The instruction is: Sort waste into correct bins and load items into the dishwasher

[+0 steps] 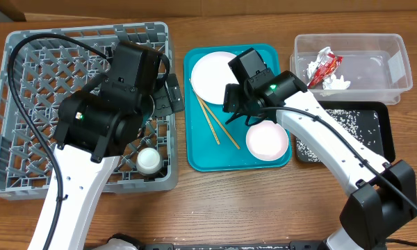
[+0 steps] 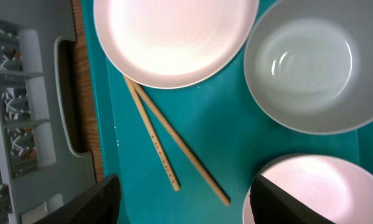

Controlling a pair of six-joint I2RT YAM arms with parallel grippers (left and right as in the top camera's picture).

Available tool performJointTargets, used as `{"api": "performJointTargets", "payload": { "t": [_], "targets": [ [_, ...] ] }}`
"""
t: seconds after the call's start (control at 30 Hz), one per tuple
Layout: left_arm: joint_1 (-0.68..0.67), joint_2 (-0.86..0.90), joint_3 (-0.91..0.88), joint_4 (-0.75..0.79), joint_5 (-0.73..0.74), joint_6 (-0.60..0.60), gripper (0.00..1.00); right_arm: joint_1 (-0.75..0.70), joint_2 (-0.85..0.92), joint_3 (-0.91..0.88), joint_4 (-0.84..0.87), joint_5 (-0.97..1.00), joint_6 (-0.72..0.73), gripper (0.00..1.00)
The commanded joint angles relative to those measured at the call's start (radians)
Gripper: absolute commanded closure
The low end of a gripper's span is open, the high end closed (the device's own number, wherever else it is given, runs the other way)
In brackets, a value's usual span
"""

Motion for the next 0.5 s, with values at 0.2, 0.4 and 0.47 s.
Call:
{"api": "performJointTargets", "payload": {
  "t": [0.2, 0.4, 0.47],
  "targets": [
    [-0.022, 0.080, 0.014, 0.006, 0.076, -0.122, 0.00, -0.083, -0.038, 0.022, -0.030, -0.005, 0.117, 0.32],
    [-0.058, 0.182, 0.014, 0.018, 0.116, -0.174, 0.00, -0.159, -0.114, 0.022, -0.093, -0.005, 0.105, 0.32],
    [-0.077, 0.213, 0.014, 0.031, 0.127, -0.174, 0.00, -0.190, -0.141, 0.022, -0.120, -0.005, 0.105, 0.32]
  ]
}}
